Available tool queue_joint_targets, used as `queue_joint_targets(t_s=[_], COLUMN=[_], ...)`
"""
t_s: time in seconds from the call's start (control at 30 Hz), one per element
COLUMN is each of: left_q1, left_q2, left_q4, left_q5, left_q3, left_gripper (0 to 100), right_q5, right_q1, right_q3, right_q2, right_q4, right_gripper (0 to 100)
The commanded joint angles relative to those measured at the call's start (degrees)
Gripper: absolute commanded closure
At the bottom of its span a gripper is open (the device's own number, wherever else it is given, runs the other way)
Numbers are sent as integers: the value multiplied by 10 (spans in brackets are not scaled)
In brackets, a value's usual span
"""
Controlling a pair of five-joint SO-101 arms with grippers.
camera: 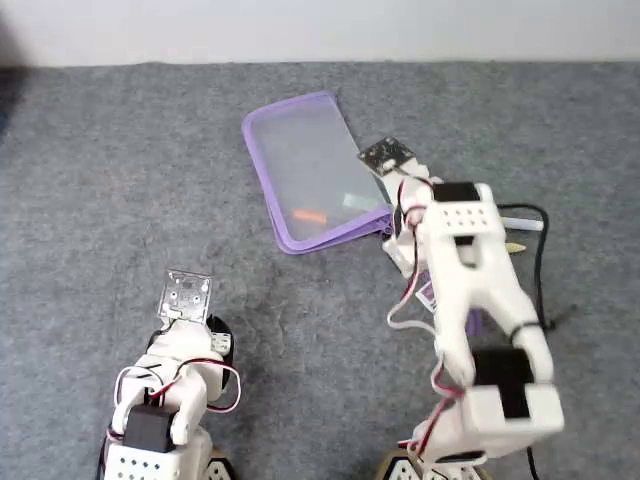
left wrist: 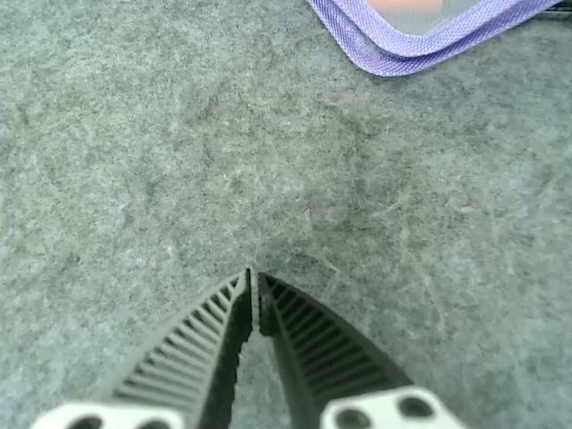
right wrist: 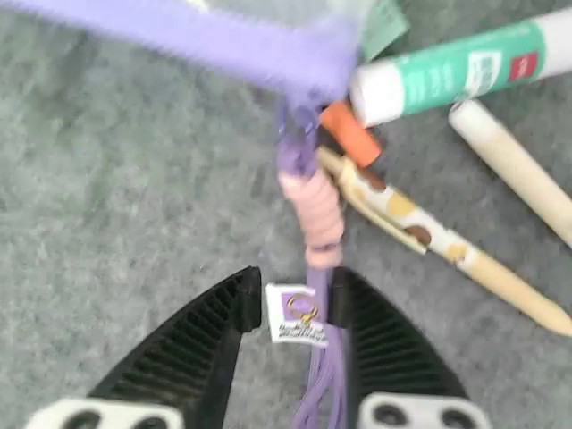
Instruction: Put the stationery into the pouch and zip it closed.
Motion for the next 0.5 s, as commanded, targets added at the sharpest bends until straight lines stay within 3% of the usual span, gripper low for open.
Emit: queue_joint_targets(t_s=[0.0,0.47], left_q1=[1,1], left_q2=[-6,-6], left_q4=[3,3], left_q5=[-5,-5], left_q3=[-5,-5], left_gripper=[986,986], right_q5=[6,6], right_q1=[-7,-22], right_q3=[-91,-163], right_q2=[46,168], right_q4=[24,39], right_gripper=[829,865])
